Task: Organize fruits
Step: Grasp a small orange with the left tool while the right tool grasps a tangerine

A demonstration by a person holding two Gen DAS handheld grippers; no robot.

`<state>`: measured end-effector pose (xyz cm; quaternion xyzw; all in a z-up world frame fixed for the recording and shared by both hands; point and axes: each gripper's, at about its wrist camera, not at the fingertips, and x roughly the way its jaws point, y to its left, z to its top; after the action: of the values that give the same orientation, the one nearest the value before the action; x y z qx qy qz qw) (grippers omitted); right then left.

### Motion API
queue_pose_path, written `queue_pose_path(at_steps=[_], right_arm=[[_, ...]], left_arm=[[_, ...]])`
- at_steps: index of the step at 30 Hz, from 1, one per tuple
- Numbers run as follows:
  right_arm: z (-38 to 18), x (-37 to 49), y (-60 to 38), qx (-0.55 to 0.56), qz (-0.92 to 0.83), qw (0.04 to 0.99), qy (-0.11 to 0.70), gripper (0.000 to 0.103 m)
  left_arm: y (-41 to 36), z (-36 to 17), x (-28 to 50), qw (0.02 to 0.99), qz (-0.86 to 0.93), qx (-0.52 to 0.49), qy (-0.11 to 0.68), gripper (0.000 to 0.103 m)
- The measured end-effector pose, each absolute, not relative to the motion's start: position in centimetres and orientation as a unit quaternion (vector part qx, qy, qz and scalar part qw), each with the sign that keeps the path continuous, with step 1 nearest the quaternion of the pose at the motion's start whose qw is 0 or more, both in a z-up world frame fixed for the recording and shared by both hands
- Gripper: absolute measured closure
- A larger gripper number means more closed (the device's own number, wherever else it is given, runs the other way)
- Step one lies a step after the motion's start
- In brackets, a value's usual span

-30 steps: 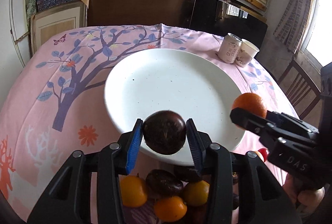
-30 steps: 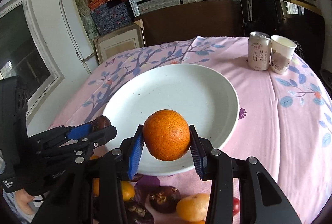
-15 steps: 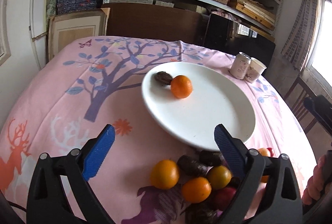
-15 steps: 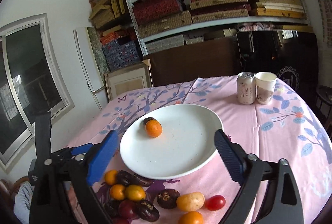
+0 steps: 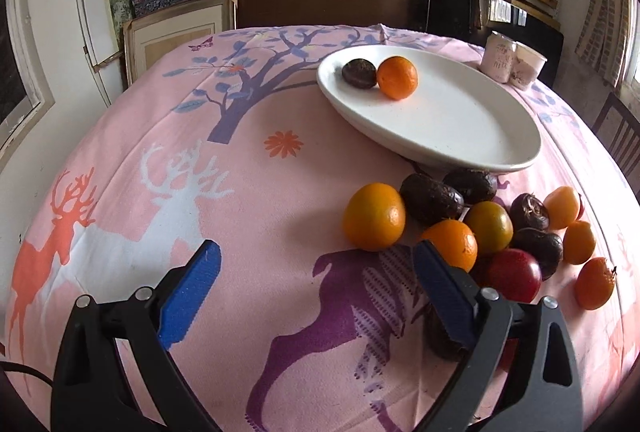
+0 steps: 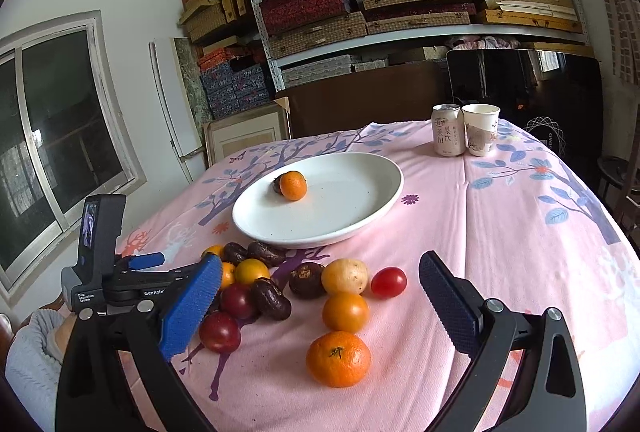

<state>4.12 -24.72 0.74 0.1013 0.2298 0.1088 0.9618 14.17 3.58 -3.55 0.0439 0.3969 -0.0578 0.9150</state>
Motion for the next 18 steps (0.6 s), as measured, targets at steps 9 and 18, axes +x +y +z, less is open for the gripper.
queue_pose_path(at_steps=[9, 18], right_arm=[[-0.3, 4.9, -24.6, 0.097, 0.087, 0.957, 0.26, 0.004], [-0.8, 5.3, -25.1, 0.11, 0.083, 0.952, 0.272, 0.004]], left_arm=[[5.5, -3.2, 16.8, 0.915, -0.045, 0.031, 0.399, 0.005], [4.6, -2.9, 16.2, 0.923, -0.03, 0.076, 0.376, 0.006]])
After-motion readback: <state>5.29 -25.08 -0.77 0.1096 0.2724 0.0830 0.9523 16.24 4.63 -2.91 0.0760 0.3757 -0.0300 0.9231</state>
